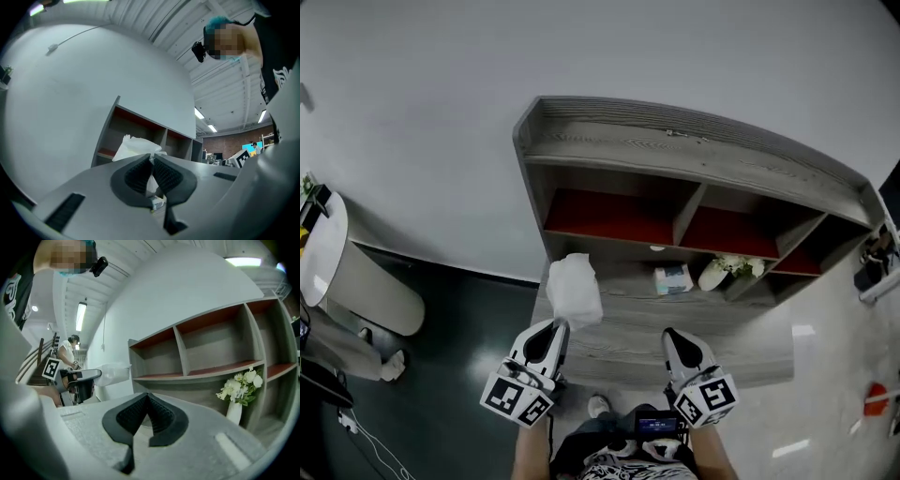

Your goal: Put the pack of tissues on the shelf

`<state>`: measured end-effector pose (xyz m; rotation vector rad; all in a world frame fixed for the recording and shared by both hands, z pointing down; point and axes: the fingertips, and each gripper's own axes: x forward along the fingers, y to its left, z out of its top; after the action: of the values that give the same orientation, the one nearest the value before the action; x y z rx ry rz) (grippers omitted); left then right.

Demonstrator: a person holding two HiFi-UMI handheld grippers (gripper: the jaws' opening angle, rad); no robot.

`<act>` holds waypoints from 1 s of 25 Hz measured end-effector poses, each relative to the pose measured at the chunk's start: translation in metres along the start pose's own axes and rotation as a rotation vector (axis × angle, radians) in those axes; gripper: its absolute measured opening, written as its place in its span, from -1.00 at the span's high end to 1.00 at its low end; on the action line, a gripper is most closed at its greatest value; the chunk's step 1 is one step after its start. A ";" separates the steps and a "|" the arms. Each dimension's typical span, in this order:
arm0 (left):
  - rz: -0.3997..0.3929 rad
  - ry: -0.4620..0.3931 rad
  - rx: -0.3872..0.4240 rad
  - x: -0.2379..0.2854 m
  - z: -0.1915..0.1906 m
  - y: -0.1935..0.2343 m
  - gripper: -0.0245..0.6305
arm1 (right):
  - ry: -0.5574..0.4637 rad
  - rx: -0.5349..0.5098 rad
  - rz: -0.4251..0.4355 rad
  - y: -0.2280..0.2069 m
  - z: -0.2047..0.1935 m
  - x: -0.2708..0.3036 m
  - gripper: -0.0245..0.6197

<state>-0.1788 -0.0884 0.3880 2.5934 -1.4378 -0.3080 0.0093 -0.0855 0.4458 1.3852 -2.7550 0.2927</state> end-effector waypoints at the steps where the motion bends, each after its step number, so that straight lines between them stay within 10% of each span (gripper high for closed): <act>1: -0.007 0.004 -0.003 0.004 0.000 0.004 0.90 | 0.004 -0.002 -0.011 -0.003 0.000 0.004 0.91; 25: -0.163 0.060 0.007 0.068 -0.011 0.012 0.90 | -0.065 0.068 -0.071 -0.039 0.008 0.045 0.91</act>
<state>-0.1510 -0.1521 0.3943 2.7068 -1.2131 -0.2436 0.0144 -0.1451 0.4491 1.5316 -2.7648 0.3477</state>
